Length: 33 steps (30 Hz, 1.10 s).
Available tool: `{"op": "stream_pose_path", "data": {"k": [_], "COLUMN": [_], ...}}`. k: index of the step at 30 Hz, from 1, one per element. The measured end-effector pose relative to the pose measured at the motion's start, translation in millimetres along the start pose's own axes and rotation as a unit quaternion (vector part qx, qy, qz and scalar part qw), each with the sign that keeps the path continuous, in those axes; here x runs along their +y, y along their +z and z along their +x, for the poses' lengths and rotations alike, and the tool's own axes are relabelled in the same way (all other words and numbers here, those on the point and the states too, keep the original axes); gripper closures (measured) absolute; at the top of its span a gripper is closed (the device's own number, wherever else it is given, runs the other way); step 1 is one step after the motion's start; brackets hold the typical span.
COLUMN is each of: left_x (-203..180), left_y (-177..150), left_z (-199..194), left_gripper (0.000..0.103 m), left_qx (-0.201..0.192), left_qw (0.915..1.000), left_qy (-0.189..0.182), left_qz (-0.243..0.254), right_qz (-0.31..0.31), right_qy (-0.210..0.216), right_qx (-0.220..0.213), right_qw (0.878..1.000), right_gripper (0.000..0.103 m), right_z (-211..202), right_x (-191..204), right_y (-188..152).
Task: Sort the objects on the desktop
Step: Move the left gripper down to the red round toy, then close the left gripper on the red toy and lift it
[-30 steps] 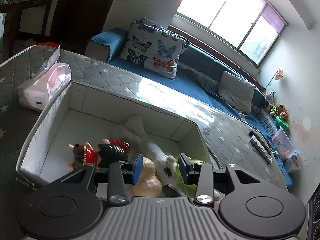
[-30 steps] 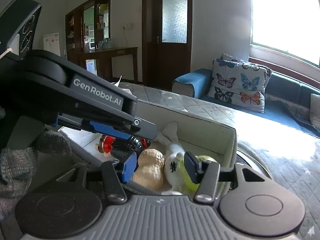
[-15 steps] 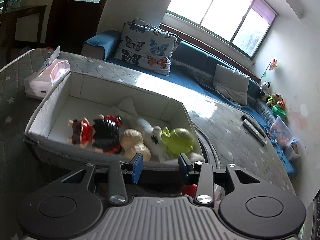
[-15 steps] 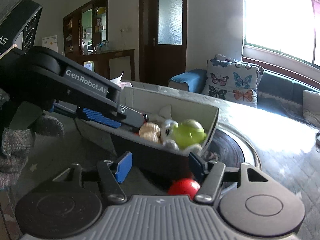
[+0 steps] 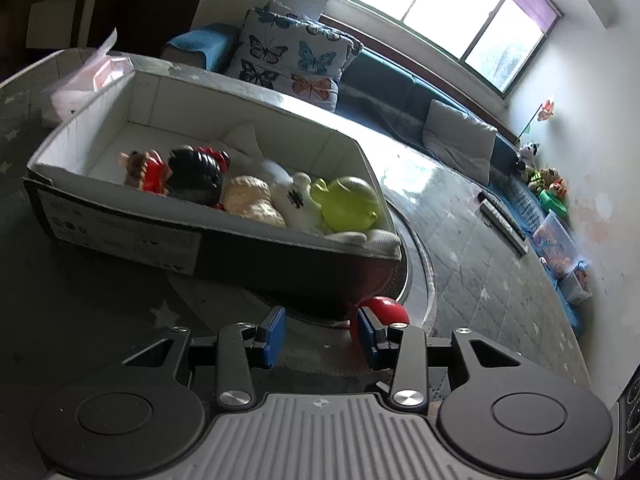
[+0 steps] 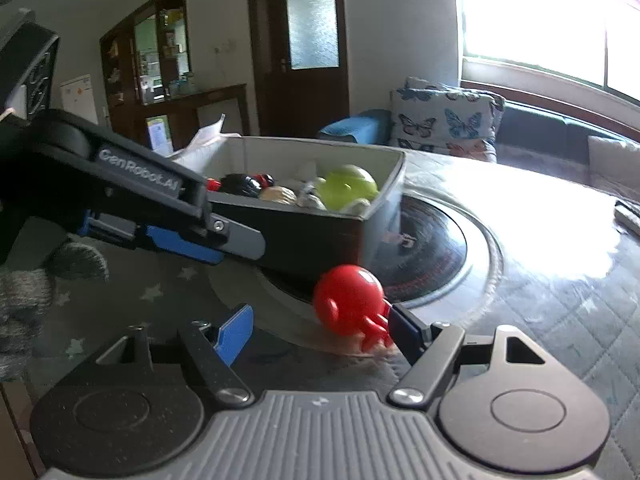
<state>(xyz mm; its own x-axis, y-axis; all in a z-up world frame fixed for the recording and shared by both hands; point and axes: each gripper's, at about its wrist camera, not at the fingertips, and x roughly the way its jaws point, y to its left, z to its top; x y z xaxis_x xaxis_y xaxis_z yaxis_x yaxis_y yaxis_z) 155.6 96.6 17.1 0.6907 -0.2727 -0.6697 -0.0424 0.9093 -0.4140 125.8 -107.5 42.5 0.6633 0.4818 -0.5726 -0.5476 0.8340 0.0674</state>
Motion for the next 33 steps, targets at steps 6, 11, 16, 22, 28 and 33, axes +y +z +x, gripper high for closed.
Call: {"op": "stream_pose_path", "data": {"k": [6,11,16,22,28,33], "left_x": [-11,-17,-21,-21,-20,-17], "left_y": [-1,1,3,6,8,10], "left_z": [14,31,43,53,58,60], "left_gripper": [0.061,0.061,0.061,0.061,0.061,0.060], "left_qx": [0.014,0.030,0.035,0.043,0.045,0.048], "left_qw": [0.9997,0.9989,0.9981,0.9971,0.9963,0.9955], "left_qy": [-0.019,-0.033,-0.042,-0.049,-0.055,-0.060], "left_qz": [0.000,-0.016,-0.027,-0.039,-0.048,-0.056], "right_qz": [0.014,0.026,0.035,0.040,0.043,0.046], "right_qy": [-0.006,-0.002,0.003,0.012,0.021,0.025], "right_qx": [0.004,0.008,0.014,0.019,0.022,0.025], "right_qw": [1.000,1.000,0.999,0.999,0.999,0.998], "right_gripper": [0.027,0.028,0.033,0.036,0.042,0.048], "right_z": [5,12,21,27,31,33], "right_x": [-13,-23,-28,-34,-34,-34], "right_y": [-3,-3,-2,-1,0,0]}}
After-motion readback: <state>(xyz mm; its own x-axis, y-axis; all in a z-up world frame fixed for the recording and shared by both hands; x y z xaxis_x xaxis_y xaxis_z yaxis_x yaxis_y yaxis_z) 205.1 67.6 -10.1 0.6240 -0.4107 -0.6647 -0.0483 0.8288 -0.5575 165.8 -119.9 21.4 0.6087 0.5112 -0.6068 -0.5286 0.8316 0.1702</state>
